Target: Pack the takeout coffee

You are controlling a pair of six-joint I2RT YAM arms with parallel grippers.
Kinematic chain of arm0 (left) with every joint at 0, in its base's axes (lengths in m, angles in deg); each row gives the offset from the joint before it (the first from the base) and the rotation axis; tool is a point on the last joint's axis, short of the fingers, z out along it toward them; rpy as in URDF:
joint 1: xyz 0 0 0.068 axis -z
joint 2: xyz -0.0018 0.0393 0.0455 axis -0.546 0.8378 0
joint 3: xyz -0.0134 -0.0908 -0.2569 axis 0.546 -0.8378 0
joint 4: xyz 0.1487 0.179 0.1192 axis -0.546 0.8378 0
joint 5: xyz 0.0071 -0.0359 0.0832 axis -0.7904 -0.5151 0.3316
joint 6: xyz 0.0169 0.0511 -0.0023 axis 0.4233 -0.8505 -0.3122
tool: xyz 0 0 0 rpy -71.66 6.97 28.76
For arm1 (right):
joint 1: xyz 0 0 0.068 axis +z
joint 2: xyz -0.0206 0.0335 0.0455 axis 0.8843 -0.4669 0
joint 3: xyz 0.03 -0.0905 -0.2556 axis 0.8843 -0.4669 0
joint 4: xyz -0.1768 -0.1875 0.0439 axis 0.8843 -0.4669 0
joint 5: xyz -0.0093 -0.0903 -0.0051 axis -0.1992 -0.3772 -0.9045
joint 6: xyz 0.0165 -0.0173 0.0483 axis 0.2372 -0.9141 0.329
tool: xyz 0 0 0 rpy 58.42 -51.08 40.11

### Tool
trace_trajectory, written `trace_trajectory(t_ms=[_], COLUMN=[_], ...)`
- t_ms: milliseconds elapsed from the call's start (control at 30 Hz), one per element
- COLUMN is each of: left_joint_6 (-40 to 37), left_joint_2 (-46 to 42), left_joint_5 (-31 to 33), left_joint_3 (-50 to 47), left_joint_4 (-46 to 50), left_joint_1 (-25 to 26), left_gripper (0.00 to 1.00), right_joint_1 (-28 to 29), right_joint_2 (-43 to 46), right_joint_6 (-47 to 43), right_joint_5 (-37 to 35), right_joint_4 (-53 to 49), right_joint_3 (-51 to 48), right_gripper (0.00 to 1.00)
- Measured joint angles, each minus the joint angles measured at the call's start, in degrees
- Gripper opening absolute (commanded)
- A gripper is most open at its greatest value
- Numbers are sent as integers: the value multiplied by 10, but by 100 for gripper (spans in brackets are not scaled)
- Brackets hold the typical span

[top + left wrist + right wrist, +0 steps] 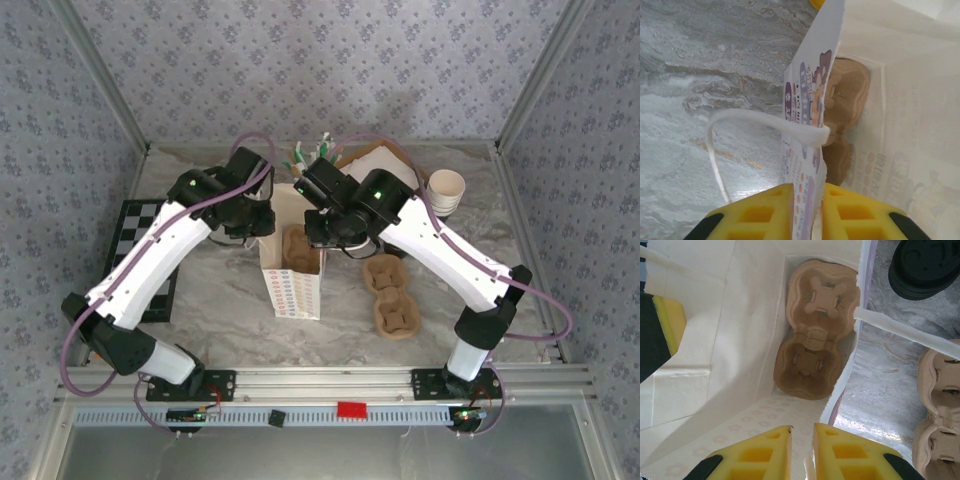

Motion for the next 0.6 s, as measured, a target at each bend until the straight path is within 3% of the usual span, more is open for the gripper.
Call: trace_trajectory(t_ms=[367, 600], left_joint_6=[57, 104], left_joint_2=[-38, -56], left_joint_5=[-3, -16], left_joint_3=[-23, -46], left_joint_4=[-31, -65], left_joint_1=[7, 16], left_gripper=[0, 0], right_joint_1=[13, 17], right_joint_2=[-51, -88], right_joint_6=[-13, -20], right_joint_5=[-9, -24], right_joint_4=[-10, -39], right_joint_3=[65, 150], right_gripper=[20, 20])
